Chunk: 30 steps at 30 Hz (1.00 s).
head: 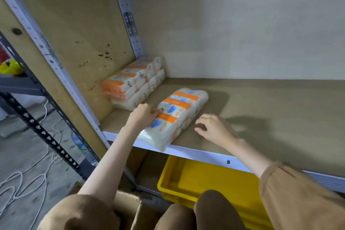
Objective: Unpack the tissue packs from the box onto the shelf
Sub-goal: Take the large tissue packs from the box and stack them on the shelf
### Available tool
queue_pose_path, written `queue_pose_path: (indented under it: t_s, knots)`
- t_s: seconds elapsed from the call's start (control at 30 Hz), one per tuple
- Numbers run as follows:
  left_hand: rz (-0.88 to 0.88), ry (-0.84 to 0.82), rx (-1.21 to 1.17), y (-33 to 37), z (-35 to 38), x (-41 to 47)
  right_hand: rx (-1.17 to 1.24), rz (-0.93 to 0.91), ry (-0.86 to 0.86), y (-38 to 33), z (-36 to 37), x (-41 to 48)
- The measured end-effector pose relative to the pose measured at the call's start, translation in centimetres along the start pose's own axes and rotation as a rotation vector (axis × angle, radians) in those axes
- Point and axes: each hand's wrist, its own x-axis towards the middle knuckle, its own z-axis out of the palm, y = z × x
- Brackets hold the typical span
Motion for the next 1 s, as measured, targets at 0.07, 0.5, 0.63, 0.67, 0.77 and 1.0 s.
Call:
queue_pose_path:
  t_s: [0.07, 0.5, 0.63, 0.67, 0.77, 1.0]
  knots:
    - [0.034, 0.092, 0.004, 0.8, 0.5, -1.9, 0.007, 0.076, -0.085, 0.6, 1.5, 0.0]
    - [0.357, 0.286, 0.418, -0.5, 3.6, -3.9, 0.01, 0.146, -0.097, -1.2, 4.6, 3.7]
    - [0.246, 0.36, 0.385, 0.5, 0.9, -2.2, -0.005, 0.153, -0.105, -1.9, 4.9, 6.0]
    - [0.204, 0.364, 0.327, 1.0, 0.0, -1.7, 0.01, 0.158, -0.121, -2.2, 4.9, 6.7]
    - [0.087, 0.419, 0.221, 1.3, -2.4, 0.2, 0.086, 0.174, -0.128, -3.2, 5.6, 8.2]
    - [0.087, 0.652, 0.225, 1.8, -9.1, 5.6, 0.078, 0.168, 0.091, -2.6, 9.8, 13.1]
